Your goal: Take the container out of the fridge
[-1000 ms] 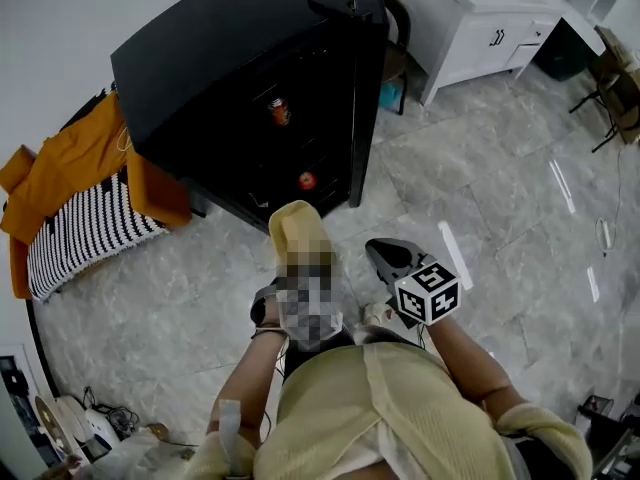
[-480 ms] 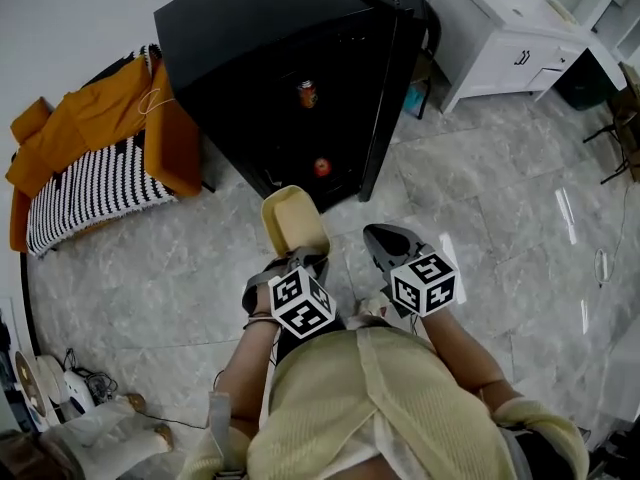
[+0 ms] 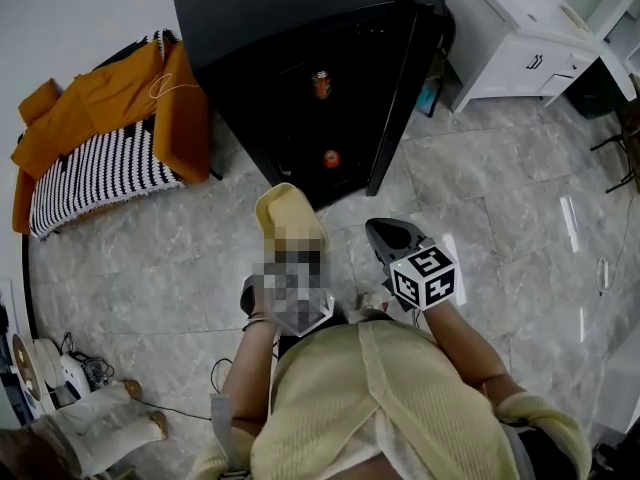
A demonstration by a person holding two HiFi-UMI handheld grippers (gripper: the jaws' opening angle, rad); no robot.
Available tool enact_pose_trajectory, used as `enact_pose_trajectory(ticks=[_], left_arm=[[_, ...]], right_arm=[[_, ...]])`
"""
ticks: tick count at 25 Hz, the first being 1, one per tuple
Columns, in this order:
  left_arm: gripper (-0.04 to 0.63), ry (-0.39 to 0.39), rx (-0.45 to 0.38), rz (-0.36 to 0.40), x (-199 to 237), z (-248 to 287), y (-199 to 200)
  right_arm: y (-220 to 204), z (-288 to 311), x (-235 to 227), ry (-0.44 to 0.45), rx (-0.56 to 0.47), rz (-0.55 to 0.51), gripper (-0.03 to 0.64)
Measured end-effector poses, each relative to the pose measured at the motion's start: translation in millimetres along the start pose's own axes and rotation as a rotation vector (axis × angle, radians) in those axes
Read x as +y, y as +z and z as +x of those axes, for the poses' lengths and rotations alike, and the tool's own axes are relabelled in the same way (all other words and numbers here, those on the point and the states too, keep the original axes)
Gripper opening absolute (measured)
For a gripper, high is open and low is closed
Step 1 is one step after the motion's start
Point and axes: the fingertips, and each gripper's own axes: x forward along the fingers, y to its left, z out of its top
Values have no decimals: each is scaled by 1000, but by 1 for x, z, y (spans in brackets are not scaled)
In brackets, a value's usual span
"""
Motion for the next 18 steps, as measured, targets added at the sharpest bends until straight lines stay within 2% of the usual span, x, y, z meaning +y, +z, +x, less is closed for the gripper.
enact_pose_trajectory(ticks=[8,18], left_arm=[[25,-2,12,-18,-1,-2,-6],[25,-18,12,-4,-1,6,4]], right_arm=[[4,1,-1,1,-21,22,28],[4,0,-13,-13,-25,43,28]])
